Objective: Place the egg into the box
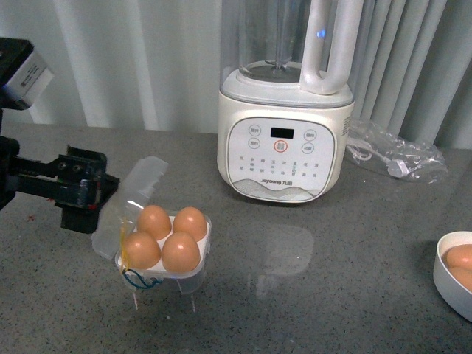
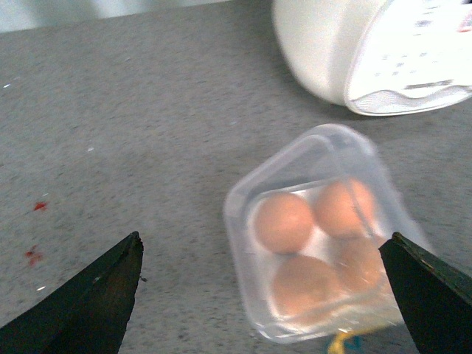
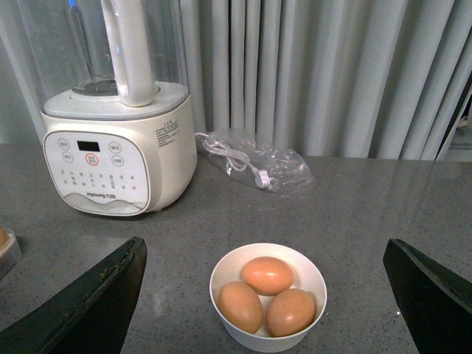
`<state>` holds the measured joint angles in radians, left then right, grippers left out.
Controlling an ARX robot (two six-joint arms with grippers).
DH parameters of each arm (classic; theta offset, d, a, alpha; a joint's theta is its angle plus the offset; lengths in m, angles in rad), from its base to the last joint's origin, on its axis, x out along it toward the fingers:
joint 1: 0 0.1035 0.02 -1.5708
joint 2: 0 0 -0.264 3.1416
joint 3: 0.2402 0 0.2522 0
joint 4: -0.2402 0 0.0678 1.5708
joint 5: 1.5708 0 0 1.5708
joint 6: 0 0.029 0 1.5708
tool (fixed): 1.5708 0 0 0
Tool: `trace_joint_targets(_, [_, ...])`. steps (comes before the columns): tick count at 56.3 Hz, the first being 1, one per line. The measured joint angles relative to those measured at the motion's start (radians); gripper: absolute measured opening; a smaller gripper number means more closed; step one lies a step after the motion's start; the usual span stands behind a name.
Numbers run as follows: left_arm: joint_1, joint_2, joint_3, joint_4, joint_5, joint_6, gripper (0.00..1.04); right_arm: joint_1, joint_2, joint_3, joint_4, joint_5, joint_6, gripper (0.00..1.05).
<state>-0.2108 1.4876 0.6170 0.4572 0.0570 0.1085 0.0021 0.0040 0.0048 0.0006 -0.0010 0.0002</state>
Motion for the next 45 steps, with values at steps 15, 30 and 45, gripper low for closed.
trace_joint_targets(15, [0.012, -0.264, -0.136, -0.007, 0.095, 0.020, 0.98, 0.000, 0.000, 0.000, 0.000, 0.000, 0.000, 0.97])
trace_joint_targets(30, [0.010, -0.373, -0.317, 0.330, -0.224, -0.069, 0.71, 0.000, 0.000, 0.000, 0.000, 0.002, 0.000, 0.97])
trace_joint_targets(45, [0.087, -0.558, -0.462, 0.307, -0.176, -0.103, 0.17, 0.000, 0.000, 0.000, 0.000, 0.002, 0.000, 0.97])
